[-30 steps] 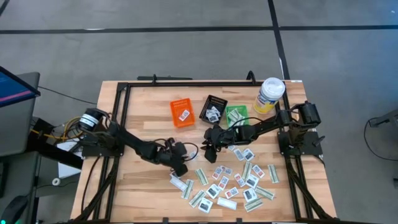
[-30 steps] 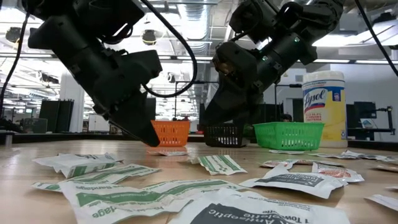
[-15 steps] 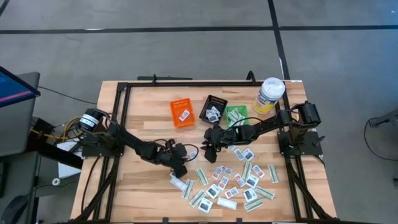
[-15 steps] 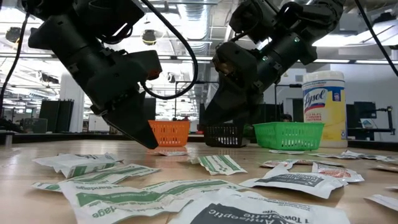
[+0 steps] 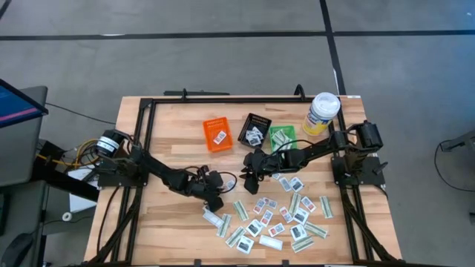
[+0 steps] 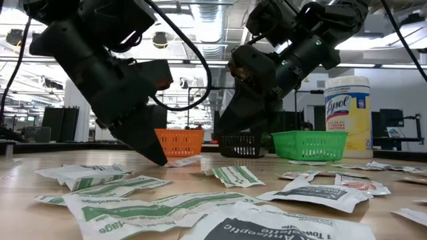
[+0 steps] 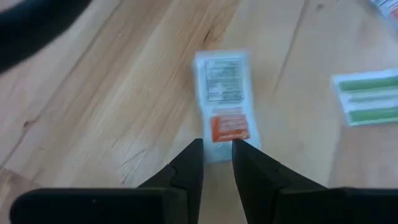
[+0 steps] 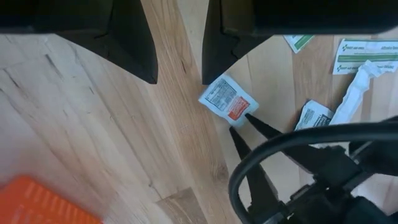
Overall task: Pick & Place First Aid Supplies
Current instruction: Put the orange ointment pack into the orange basket
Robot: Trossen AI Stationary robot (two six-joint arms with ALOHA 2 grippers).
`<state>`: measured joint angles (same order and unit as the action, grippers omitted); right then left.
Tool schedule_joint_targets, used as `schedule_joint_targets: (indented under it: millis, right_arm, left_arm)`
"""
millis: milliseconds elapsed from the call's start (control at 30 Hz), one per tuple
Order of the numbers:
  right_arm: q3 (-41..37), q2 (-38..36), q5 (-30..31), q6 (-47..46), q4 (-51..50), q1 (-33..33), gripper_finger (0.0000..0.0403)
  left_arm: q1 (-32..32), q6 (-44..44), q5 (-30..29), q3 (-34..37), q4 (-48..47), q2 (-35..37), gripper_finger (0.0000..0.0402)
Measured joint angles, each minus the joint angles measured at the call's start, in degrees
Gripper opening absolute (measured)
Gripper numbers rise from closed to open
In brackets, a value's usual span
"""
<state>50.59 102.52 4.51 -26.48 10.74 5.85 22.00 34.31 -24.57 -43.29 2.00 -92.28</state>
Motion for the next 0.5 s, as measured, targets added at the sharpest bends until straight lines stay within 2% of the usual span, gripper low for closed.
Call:
schedule_joint_targets:
  millis: [200,400,500]
  right_arm:
    - [0.0,0.0,0.0,0.0,0.0,0.0,0.0119]
    - [0.0,0.0,0.0,0.0,0.0,0.0,0.0119]
    - [0.0,0.0,0.0,0.0,0.0,0.0,0.0119]
  left_arm:
    - [0.1,0.1,-1.5,-0.3,1.1,-3.2,0.0081]
    - [0.1,0.4,-2.0,-0.3,1.1,-3.4,0.0012]
    - [0.1,0.4,-2.9,-0.2,1.1,-3.1,0.0008]
